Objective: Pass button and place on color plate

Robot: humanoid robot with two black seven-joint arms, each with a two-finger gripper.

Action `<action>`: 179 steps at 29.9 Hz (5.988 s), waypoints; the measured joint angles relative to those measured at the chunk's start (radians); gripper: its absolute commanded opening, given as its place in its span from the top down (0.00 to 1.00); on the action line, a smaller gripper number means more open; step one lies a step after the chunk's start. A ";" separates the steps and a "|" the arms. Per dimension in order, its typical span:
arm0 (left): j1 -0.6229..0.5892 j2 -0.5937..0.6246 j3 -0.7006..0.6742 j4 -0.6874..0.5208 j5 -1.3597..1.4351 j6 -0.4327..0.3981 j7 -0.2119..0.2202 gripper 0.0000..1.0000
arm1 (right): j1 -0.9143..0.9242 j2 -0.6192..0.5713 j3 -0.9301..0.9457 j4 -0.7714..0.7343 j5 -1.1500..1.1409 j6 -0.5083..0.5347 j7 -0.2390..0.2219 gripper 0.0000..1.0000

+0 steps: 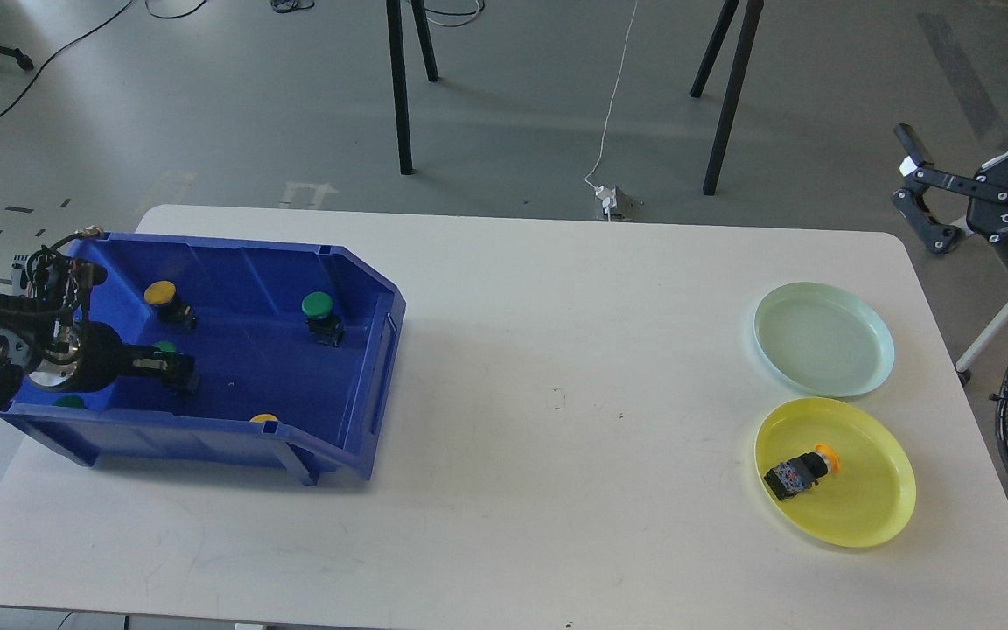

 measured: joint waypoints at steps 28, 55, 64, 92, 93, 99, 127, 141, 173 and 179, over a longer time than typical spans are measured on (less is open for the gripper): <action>-0.114 0.263 -0.350 -0.769 -0.833 -0.037 0.000 0.95 | 0.079 0.019 -0.177 -0.039 -0.145 0.003 -0.006 0.04; -0.077 -0.058 -0.342 -0.583 -0.871 -0.037 0.000 0.95 | 0.712 0.540 -0.754 -0.430 -0.152 -0.006 0.000 0.05; -0.077 -0.058 -0.342 -0.573 -0.872 -0.037 0.000 0.94 | 0.805 0.603 -0.833 -0.488 -0.153 -0.006 0.000 0.07; -0.077 -0.058 -0.342 -0.571 -0.870 -0.037 0.000 0.94 | 0.825 0.729 -0.836 -0.609 -0.152 -0.007 0.000 0.57; -0.077 -0.058 -0.342 -0.571 -0.870 -0.037 0.000 0.94 | 0.825 0.729 -0.835 -0.610 -0.152 -0.007 0.000 0.58; -0.077 -0.058 -0.342 -0.571 -0.869 -0.037 0.000 0.94 | 0.825 0.731 -0.825 -0.612 -0.152 -0.009 0.002 0.61; -0.076 -0.074 -0.349 -0.550 -0.913 -0.037 0.001 0.03 | 0.821 0.734 -0.830 -0.607 -0.152 -0.003 0.002 0.99; -0.076 -0.087 -0.350 -0.535 -0.928 -0.037 0.000 0.02 | 0.552 0.432 -0.591 -0.500 -0.146 -0.172 0.006 0.99; -0.070 -0.088 -0.349 -0.520 -0.976 -0.037 0.000 0.02 | 0.239 0.448 -0.297 -0.528 0.027 -0.809 -0.256 0.02; -0.067 -0.100 -0.349 -0.474 -1.067 -0.037 0.000 0.02 | 0.240 0.435 -0.229 -0.442 0.027 -0.702 -0.258 0.02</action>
